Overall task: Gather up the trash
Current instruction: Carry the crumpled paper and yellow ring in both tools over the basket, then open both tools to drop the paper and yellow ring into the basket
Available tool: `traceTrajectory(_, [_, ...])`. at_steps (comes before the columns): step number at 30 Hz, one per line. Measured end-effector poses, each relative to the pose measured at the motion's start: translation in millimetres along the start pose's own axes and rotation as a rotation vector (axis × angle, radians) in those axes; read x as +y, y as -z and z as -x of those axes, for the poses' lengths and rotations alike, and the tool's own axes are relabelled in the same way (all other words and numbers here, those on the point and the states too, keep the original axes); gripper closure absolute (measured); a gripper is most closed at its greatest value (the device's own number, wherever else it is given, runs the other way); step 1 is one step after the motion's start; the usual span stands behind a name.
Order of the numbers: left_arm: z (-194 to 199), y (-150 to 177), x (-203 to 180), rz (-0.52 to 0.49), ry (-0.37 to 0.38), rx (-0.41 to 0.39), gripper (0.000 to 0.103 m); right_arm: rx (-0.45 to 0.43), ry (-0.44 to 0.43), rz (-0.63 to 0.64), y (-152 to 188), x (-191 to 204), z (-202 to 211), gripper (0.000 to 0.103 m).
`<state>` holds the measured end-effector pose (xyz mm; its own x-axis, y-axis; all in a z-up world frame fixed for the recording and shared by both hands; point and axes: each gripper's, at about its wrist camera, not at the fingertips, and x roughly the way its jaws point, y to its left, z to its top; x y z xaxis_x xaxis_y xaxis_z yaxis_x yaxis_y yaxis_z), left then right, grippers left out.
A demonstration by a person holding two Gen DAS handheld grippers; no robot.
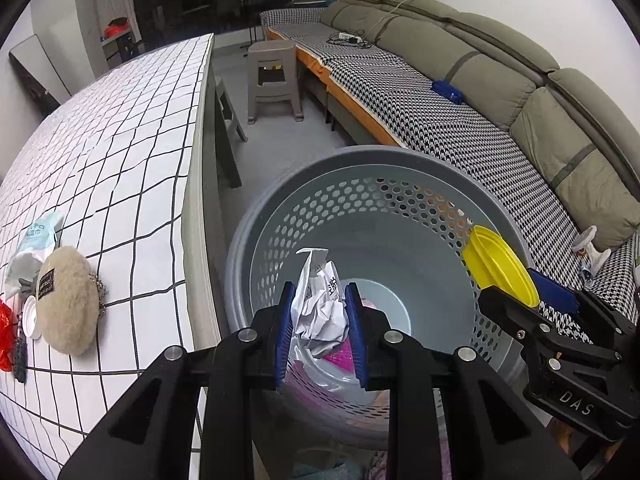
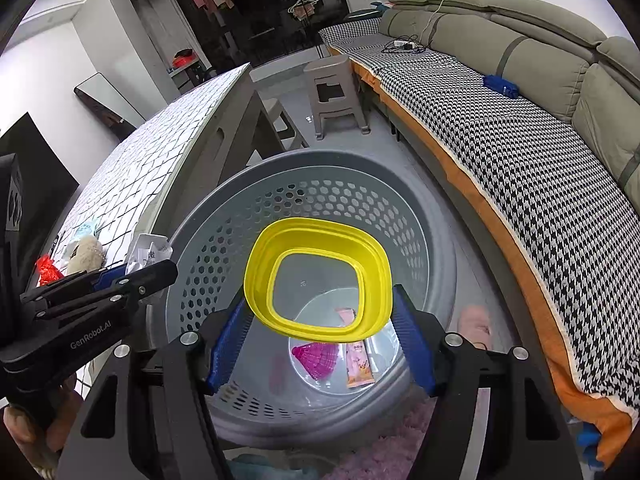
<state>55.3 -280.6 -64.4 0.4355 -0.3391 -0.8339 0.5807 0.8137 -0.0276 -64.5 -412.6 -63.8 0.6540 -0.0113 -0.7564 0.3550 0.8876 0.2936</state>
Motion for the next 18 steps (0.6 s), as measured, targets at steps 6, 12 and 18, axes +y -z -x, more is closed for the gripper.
traceTrajectory(6, [0.1,-0.7,0.9,0.006,-0.004,-0.009,0.075,-0.003,0.0,0.004,-3.4,3.0,-3.0,0.036])
traceTrajectory(12, [-0.2,-5.1,5.5,0.027,-0.015,-0.006,0.074,-0.013,-0.002,0.004,-5.9,2.1,-3.4,0.036])
traceTrajectory(18, [4.7,-5.0,5.4,0.03,-0.025,-0.022,0.042,-0.036,-0.011,-0.01,-6.4,-0.3,1.0,0.028])
